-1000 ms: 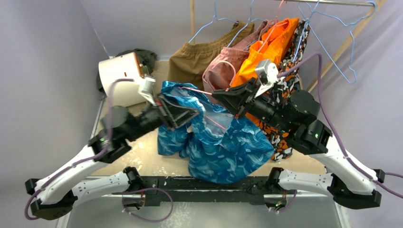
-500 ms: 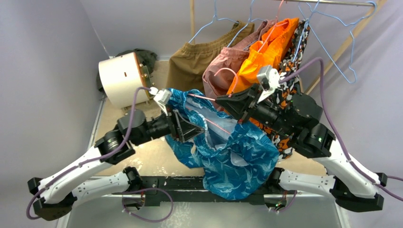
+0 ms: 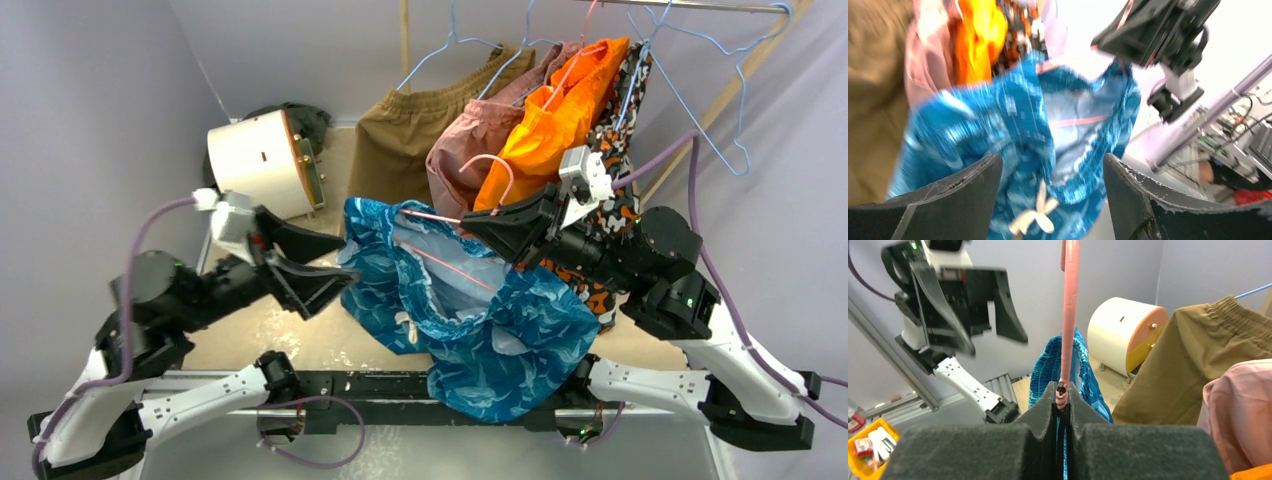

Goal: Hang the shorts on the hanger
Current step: Hang the shorts on the hanger.

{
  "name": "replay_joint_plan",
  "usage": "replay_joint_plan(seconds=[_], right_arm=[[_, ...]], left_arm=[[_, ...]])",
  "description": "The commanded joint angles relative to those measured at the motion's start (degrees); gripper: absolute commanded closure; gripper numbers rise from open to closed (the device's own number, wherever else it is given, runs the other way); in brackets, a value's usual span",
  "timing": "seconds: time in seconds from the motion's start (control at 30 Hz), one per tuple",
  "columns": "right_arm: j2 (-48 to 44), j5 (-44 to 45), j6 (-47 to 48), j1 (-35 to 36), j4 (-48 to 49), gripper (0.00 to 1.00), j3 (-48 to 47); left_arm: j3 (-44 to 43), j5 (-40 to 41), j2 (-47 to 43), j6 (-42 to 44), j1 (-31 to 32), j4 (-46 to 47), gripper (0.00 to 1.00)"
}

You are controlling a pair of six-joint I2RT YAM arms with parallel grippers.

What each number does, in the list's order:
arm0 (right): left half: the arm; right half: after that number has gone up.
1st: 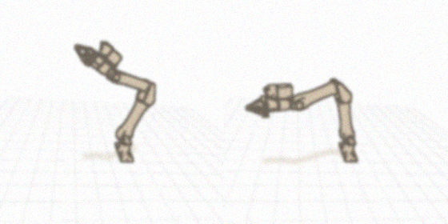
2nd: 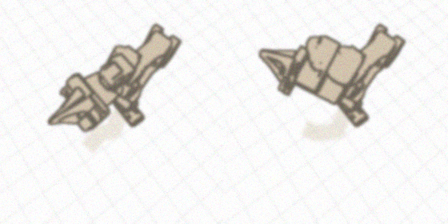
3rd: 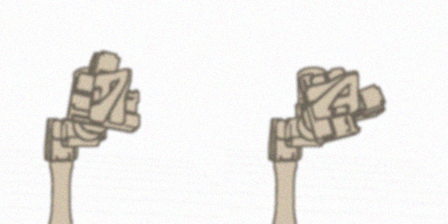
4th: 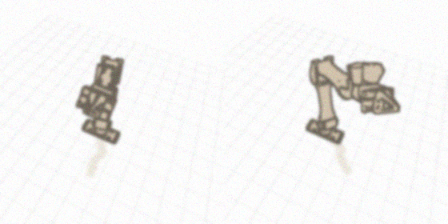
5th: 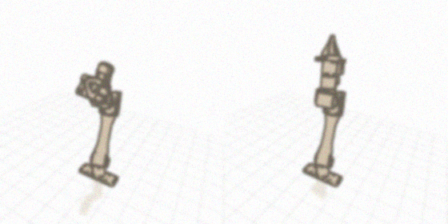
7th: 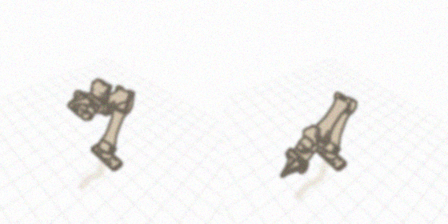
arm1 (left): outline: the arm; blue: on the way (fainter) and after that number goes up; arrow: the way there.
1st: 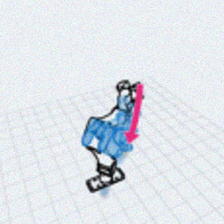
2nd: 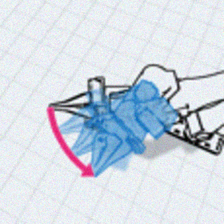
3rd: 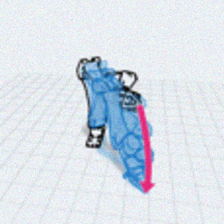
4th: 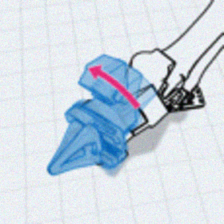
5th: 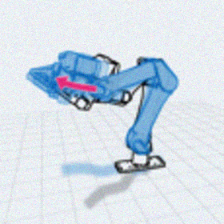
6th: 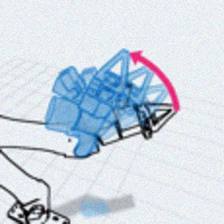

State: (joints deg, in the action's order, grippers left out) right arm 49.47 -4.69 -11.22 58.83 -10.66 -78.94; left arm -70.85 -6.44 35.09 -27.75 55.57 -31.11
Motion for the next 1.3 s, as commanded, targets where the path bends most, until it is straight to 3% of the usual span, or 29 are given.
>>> replay_joint_plan(seconds=[0.0,0.23,0.47,0.73,0.93,1.07,1.2,1.27], right_arm=[[-0.7,-4.4,1.7,0.2,2.2,1.0,-1.5],[0.8,-10.8,3.1,0.2,-2.2,1.0,-2.0],[-0.8,-14.3,4.1,0.1,-1.8,1.0,-0.9],[-1.0,-15.0,4.3,0.2,-1.4,1.0,-1.2],[-1.0,-16.0,3.8,0.2,0.5,1.0,-0.7],[-0.5,-16.8,2.8,0.2,1.8,1.0,-1.0],[1.0,-18.3,2.7,0.2,2.2,1.0,-1.9],[1.5,-18.9,2.7,0.2,2.2,1.0,-2.1]], left_arm=[[-7.9,4.8,0.5,13.3,0.0,5.7,0.28],[-19.5,-8.3,13.8,22.2,0.0,0.5,0.28],[-19.9,-22.2,21.8,23.4,0.0,0.1,0.35],[-18.6,-21.6,24.1,26.2,0.0,-1.7,0.36],[-18.6,-22.7,26.2,29.5,0.0,-5.6,0.65],[-16.9,-24.6,26.6,29.2,0.0,-4.7,0.57],[-15.7,-25.7,27.2,29.8,0.0,-4.4,0.6],[-15.5,-26.6,27.7,30.0,0.0,-4.1,0.85]])
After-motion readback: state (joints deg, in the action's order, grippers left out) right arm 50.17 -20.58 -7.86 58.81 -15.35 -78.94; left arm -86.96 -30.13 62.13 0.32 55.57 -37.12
